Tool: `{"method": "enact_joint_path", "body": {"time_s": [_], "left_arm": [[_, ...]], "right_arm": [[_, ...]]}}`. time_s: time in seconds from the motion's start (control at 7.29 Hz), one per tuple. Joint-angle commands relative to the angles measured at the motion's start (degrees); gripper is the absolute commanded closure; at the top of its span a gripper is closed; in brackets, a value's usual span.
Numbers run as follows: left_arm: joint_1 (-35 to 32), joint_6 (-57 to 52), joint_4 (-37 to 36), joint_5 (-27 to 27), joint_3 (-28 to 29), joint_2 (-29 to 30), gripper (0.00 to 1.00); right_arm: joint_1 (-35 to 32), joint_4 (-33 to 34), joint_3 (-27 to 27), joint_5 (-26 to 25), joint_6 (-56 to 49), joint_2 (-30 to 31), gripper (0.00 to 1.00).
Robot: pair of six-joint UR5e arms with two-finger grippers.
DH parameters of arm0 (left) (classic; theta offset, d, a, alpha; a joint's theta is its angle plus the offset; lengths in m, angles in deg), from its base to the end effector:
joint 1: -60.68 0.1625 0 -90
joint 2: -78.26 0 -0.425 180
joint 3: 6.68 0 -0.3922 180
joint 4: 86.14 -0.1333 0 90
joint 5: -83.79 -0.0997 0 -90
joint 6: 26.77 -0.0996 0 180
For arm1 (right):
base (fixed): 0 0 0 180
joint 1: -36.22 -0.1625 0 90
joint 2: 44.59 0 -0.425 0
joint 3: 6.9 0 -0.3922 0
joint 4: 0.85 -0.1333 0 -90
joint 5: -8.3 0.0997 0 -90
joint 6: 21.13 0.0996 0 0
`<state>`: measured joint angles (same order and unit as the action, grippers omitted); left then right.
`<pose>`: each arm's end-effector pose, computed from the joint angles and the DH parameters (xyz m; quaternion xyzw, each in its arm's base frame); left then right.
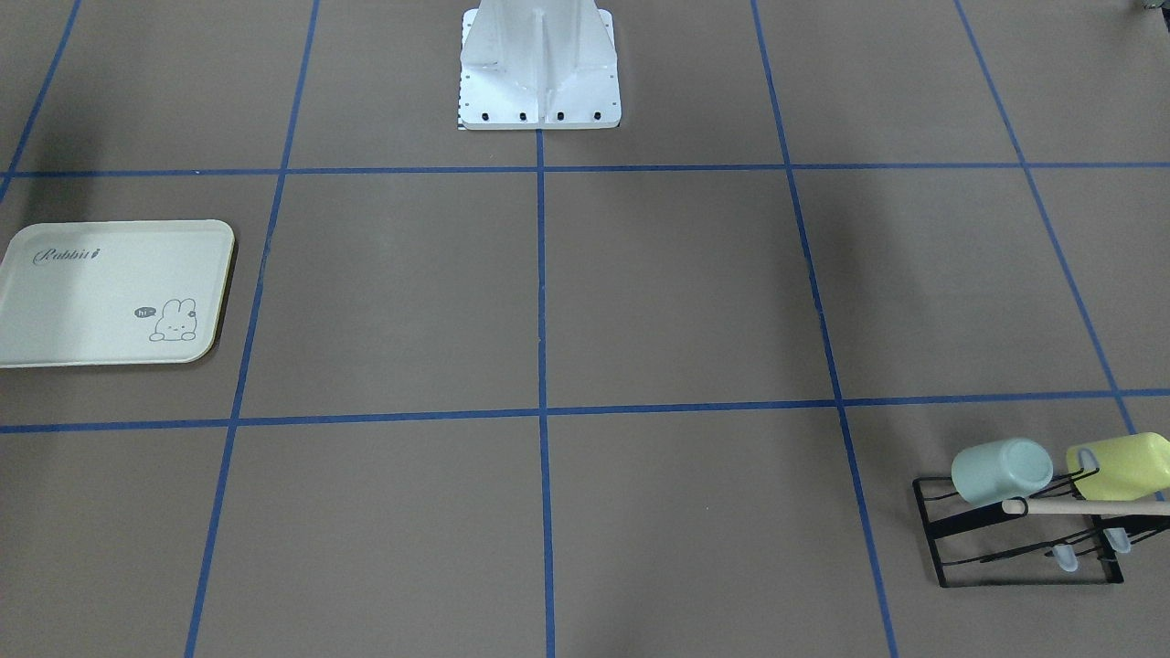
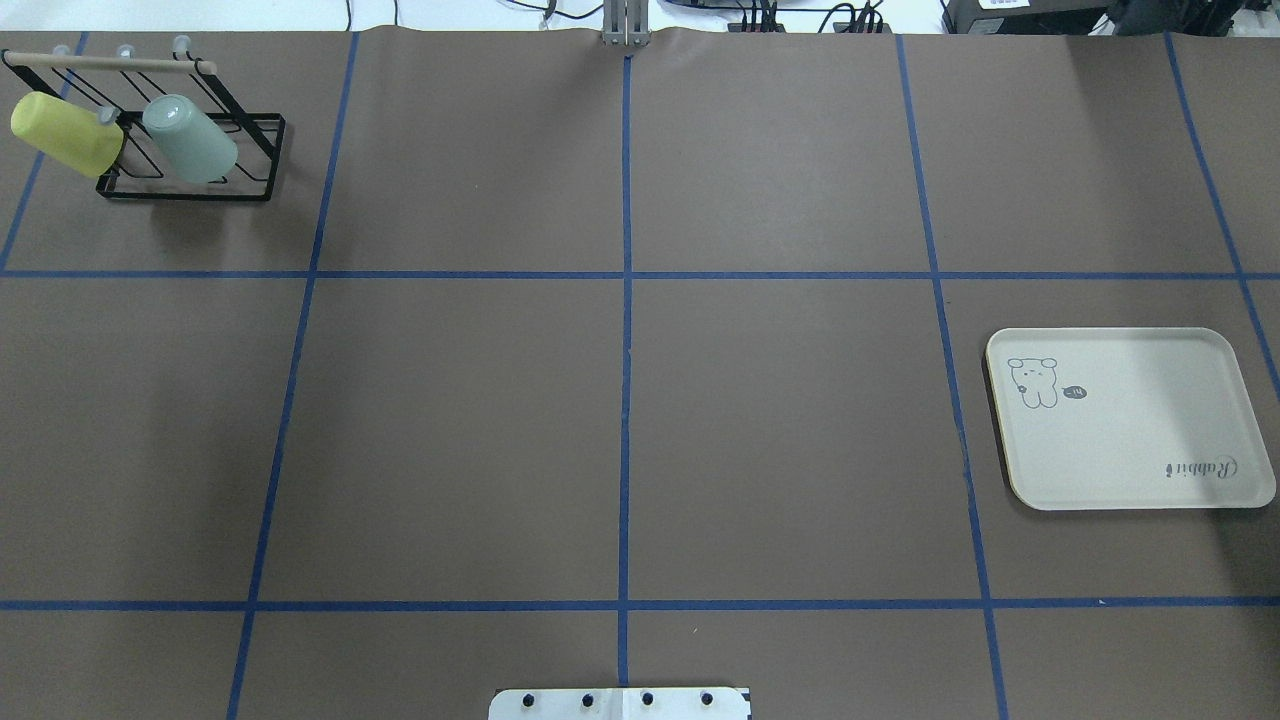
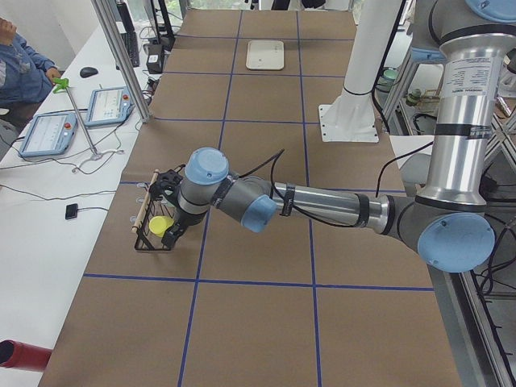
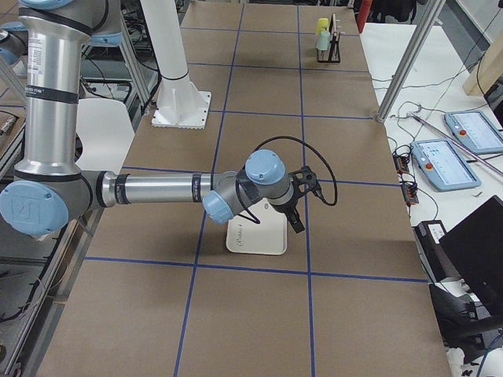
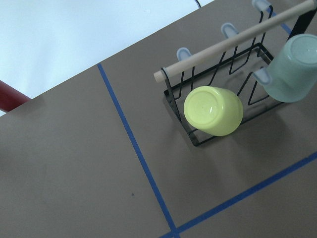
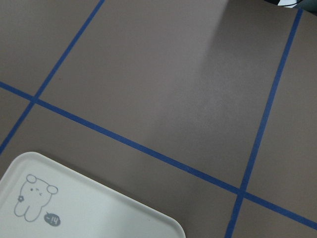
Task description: Left arm grabs green cup and hands to right arm on tray
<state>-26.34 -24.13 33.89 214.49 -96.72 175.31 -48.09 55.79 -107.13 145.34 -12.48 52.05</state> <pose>-0.0388 -0.5692 0.5359 0.2819 0.3439 0.1133 0.8885 0.0142 -0.4665 0.5544 0.2410 -0.4118 -0.1040 0.8726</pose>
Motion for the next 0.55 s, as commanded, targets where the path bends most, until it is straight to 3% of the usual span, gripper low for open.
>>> {"method": "enact_joint_path", "body": {"time_s": [0.0,0.41], "left_arm": [[9.19,15.33,5.71,-0.62,1.35,5.67,0.00],[13.52,25.55,5.13,-0.80,2.06,10.96,0.00]], "right_arm": [[2.64,-1.10,-0.23,0.25,6.70,-3.55,0.00],[4.50,-1.18,-0.58,-0.10,10.24,-5.41,0.00]]}}
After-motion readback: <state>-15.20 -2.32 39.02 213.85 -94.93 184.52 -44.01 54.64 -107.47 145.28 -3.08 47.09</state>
